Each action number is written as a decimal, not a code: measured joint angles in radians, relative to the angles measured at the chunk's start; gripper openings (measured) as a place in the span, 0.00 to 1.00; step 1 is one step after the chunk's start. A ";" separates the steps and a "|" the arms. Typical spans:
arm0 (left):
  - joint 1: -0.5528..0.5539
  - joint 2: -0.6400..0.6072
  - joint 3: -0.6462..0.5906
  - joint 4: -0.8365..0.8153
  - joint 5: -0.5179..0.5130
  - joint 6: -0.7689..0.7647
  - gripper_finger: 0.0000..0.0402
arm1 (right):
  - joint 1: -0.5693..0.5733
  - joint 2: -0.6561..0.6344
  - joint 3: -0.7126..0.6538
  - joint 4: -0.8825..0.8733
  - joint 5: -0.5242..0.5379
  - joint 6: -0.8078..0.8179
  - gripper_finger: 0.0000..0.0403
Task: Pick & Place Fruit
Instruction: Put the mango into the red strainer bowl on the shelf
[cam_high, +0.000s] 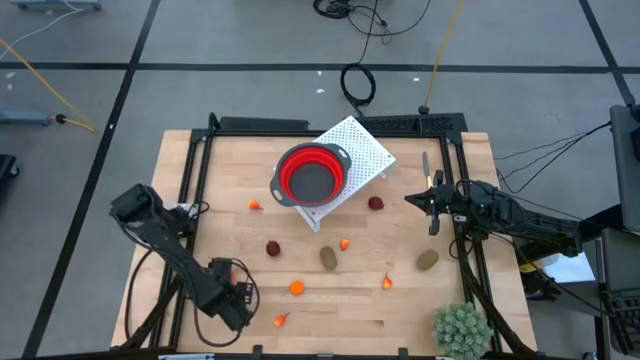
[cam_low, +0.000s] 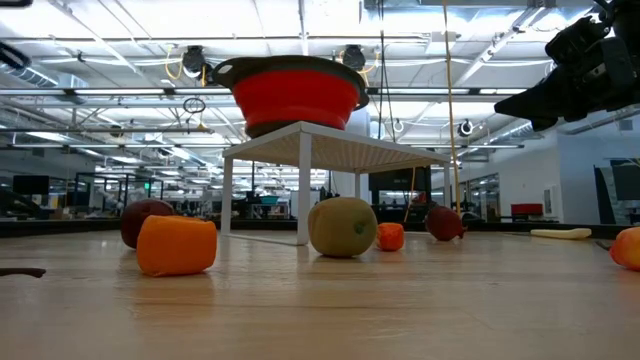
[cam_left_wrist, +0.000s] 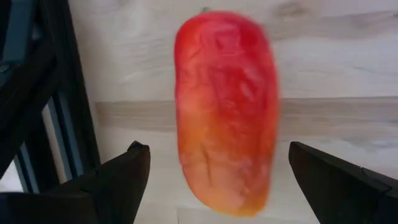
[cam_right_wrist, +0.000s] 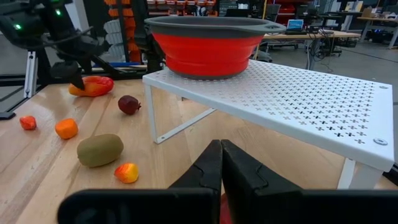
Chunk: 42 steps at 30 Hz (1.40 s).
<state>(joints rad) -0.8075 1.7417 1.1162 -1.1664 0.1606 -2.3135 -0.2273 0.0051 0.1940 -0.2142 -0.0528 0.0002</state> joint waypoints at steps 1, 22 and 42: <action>0.000 0.000 -0.015 0.024 0.009 0.000 0.94 | 0.000 0.000 0.000 0.000 0.000 0.000 0.00; 0.028 -0.002 -0.137 0.264 -0.001 0.008 0.60 | 0.000 0.000 0.000 0.000 0.000 0.000 0.00; 0.027 -0.203 -0.129 0.188 -0.093 -0.013 0.52 | 0.000 0.000 0.000 0.001 0.000 0.000 0.00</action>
<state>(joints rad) -0.7802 1.5392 0.9872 -0.9786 0.0672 -2.3262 -0.2272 0.0048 0.1940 -0.2134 -0.0532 0.0002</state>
